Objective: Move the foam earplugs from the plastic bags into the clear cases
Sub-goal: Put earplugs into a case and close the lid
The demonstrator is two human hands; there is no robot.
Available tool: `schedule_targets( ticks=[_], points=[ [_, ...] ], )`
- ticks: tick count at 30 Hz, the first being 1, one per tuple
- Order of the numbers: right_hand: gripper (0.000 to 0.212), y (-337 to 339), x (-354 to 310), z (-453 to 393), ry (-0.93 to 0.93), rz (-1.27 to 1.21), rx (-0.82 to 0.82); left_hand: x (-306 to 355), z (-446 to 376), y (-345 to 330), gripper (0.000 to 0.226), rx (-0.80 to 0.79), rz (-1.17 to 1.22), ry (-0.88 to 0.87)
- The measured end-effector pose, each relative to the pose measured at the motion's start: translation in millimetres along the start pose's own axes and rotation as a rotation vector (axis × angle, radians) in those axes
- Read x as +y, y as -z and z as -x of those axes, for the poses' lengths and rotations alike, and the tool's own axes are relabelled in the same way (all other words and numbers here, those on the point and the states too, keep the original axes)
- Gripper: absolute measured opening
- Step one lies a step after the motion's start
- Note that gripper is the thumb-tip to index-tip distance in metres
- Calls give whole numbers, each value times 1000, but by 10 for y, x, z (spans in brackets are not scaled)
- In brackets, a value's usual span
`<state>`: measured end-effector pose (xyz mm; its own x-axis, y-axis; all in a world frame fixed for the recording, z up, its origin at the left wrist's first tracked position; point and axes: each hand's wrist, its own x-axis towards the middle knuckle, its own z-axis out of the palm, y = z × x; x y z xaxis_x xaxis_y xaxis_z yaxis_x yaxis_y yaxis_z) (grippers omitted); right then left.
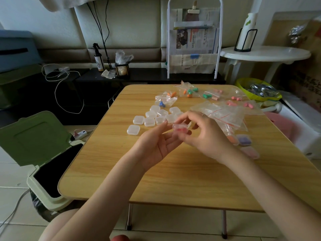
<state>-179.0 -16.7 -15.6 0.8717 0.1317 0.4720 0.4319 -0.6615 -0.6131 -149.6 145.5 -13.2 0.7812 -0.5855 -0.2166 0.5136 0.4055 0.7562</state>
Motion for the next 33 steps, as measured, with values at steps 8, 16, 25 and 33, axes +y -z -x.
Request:
schedule_targets(
  ticks=[8, 16, 25, 33],
  points=[
    [12, 74, 78, 15, -33, -11, 163, -38, 25, -12, 38, 29, -211, 24],
    [17, 328, 136, 205, -158, -57, -40, -137, 64, 8, 25, 22, -548, -77],
    [30, 810, 265, 840, -217, 135, -72, -177, -4, 53, 20, 246, -1002, -380],
    [19, 486, 257, 1054, -40, 303, -30, -72, -95, 148, 31, 499, -1612, -600]
  ],
)
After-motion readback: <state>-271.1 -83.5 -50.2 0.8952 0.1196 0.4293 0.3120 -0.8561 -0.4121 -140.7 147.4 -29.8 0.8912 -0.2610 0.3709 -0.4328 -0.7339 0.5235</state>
